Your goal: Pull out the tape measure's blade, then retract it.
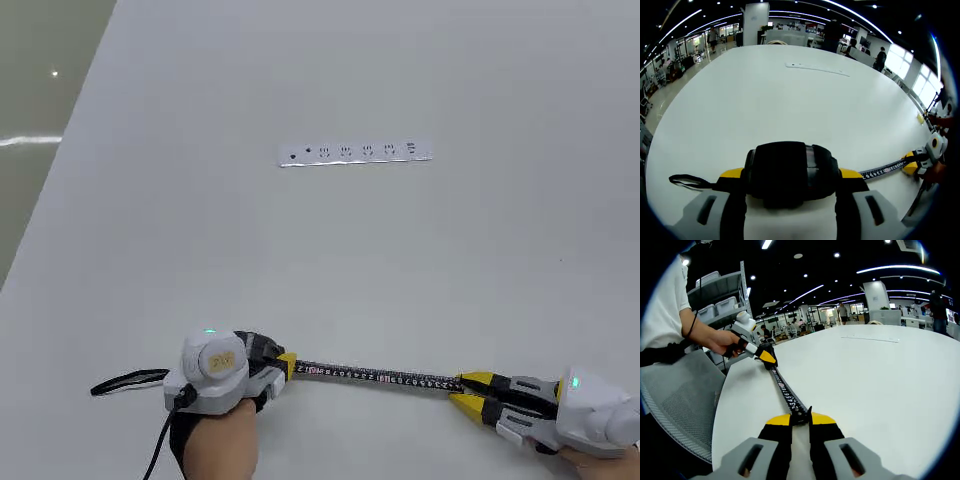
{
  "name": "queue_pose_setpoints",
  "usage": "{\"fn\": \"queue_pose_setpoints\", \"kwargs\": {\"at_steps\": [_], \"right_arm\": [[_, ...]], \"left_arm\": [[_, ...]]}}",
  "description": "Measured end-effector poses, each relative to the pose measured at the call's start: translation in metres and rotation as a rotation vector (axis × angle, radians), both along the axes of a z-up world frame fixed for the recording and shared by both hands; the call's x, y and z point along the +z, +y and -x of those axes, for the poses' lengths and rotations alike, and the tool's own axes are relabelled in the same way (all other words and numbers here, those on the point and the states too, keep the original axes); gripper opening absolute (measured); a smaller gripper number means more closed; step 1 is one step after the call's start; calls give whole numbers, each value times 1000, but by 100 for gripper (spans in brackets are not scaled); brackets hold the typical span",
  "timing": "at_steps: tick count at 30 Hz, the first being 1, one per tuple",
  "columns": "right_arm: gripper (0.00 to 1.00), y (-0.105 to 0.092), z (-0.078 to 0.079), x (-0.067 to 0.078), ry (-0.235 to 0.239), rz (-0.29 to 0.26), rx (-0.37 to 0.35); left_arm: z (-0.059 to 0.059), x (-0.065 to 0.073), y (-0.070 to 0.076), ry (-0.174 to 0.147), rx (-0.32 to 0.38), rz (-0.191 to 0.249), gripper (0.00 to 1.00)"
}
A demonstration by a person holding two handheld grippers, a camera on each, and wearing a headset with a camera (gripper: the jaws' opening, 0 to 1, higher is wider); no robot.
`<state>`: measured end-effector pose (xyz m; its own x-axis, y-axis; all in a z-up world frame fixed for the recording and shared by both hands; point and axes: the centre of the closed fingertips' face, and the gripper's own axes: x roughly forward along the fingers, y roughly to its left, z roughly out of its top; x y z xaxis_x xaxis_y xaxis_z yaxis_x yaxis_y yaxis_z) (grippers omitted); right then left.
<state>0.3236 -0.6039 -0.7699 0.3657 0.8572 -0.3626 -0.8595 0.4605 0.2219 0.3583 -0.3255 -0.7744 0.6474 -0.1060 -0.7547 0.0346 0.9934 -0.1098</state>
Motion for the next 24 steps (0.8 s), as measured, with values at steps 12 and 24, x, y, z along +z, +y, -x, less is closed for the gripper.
{"fn": "queue_pose_setpoints", "kwargs": {"at_steps": [12,24], "right_arm": [[11,21,-3,3,-10,-12,19],[11,31,-6,0,-6,-19,31]], "left_arm": [[0,0,0,3,-2,0,70],[0,-1,0,3,-2,1,70]]}}
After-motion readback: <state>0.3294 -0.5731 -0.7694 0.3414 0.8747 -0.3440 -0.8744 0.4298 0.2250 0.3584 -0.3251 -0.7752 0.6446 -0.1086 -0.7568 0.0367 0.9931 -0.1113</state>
